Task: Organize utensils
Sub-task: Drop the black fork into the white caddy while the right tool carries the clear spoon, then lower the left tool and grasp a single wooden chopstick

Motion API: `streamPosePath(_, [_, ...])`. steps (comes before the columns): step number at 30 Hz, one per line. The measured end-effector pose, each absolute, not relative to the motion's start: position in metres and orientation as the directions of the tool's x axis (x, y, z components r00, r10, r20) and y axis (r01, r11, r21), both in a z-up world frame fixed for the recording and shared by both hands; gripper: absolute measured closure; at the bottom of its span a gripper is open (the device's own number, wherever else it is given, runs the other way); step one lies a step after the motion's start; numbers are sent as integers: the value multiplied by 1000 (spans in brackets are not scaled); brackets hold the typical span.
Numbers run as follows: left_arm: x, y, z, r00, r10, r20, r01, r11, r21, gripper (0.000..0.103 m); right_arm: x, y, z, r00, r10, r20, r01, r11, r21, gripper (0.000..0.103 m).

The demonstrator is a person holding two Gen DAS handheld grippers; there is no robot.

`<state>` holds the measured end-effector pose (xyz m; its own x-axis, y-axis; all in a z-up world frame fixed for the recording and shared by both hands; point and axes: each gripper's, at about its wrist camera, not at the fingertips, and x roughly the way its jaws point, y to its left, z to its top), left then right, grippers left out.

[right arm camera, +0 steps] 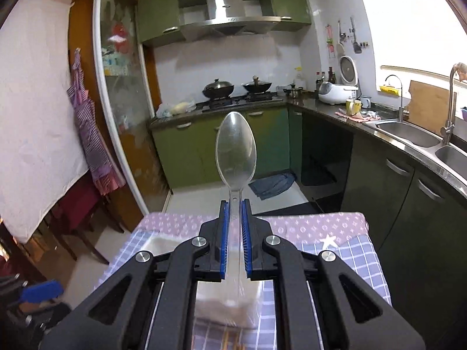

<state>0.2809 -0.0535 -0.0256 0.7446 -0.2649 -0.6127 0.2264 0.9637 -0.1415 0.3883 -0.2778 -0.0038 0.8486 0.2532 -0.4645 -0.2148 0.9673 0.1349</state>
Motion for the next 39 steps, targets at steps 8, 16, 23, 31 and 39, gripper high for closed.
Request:
streamPosePath(8, [270,-53,-44,688,-239,-685,198,970,-140,69,379,-266,-25,783,238,-575,-255,965,53,91])
streamPosePath(16, [265,-51,-57,633,-209,-745,183,976,-119,63,356,-275,-12,781,262,-567,-266,961,78,65])
streamPosePath(23, [279,-52,-98,479,-183,-858,138,982,-132,63,312,-300,-15,690,317,-650,-303,943,138,59])
streamPosePath(31, [307,-65,-153,292,-169,-941,82,985,-152,80,294,-327,-61,584,294,-756,-299,945,137,57])
streamPosePath(39, [326,-77,-169,249,-111,-962,43,994,-104,86,294,-342,-91,534,292,-793,-288,945,153,57])
